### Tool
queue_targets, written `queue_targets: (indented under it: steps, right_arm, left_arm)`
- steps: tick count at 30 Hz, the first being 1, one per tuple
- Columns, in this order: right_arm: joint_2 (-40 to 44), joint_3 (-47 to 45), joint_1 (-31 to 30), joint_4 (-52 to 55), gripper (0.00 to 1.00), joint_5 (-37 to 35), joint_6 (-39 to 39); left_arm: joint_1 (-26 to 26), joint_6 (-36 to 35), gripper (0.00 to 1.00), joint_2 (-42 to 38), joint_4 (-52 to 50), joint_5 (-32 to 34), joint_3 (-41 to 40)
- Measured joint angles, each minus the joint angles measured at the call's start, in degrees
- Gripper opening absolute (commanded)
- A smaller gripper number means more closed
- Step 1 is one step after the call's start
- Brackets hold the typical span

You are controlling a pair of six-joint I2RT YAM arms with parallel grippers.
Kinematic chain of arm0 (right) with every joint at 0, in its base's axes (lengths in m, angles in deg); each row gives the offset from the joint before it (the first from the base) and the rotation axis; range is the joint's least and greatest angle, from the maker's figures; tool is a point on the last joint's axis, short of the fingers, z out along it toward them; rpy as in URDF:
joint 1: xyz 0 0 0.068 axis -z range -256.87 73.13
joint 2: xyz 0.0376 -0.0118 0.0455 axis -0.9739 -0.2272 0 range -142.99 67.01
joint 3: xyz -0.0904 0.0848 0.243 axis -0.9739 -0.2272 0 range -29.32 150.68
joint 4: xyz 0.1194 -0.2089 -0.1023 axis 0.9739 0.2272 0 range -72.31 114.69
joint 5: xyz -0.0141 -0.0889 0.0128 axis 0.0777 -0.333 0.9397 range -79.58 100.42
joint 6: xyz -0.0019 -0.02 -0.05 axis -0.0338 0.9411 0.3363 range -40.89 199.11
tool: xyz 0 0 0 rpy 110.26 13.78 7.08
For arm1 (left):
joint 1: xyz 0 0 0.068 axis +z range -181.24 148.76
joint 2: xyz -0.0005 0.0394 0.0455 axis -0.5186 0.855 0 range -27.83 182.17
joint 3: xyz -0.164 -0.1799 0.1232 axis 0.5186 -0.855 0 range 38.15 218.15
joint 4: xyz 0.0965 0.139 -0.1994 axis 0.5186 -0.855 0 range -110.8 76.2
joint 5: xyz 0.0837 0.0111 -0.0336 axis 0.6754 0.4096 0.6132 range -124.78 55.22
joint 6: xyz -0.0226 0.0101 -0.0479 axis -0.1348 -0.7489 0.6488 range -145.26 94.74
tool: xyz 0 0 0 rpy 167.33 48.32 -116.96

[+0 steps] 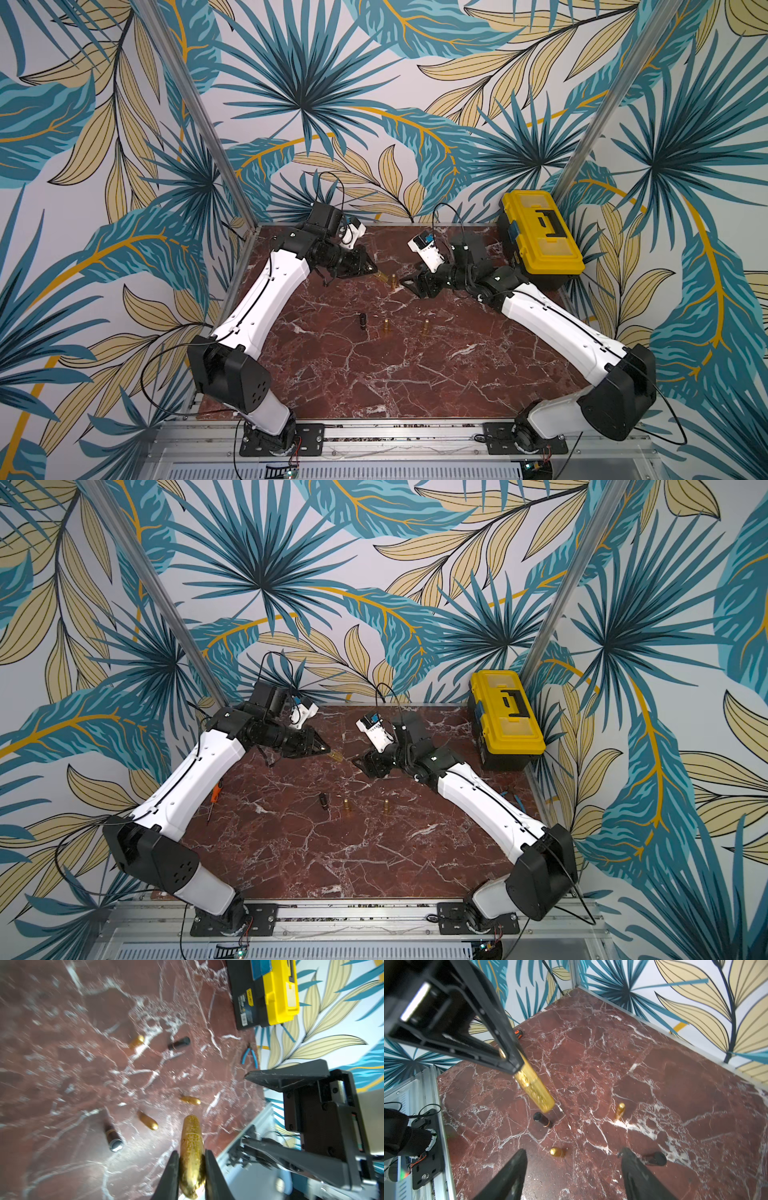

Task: Open the lipstick cap
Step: Pick up the lipstick at the center of the board, then open the cover of the lipstick.

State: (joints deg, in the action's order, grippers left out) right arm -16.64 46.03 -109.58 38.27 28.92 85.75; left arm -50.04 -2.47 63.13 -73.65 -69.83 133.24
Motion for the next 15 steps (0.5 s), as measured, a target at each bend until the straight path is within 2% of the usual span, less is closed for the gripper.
queue_targets:
  steps: [6,15]
  right_arm:
    - [-2.4,2.7,-1.0,1.9,0.72,0.7,2.4]
    - [-4.1,3.1,-2.2,5.0,0.7,3.5,4.2]
  left_arm:
    - [0.0,2.2,0.08,-0.8,-1.0,-4.0,-0.9]
    - [0.0,2.8,0.07,-1.4,-1.1,-5.5,-0.9]
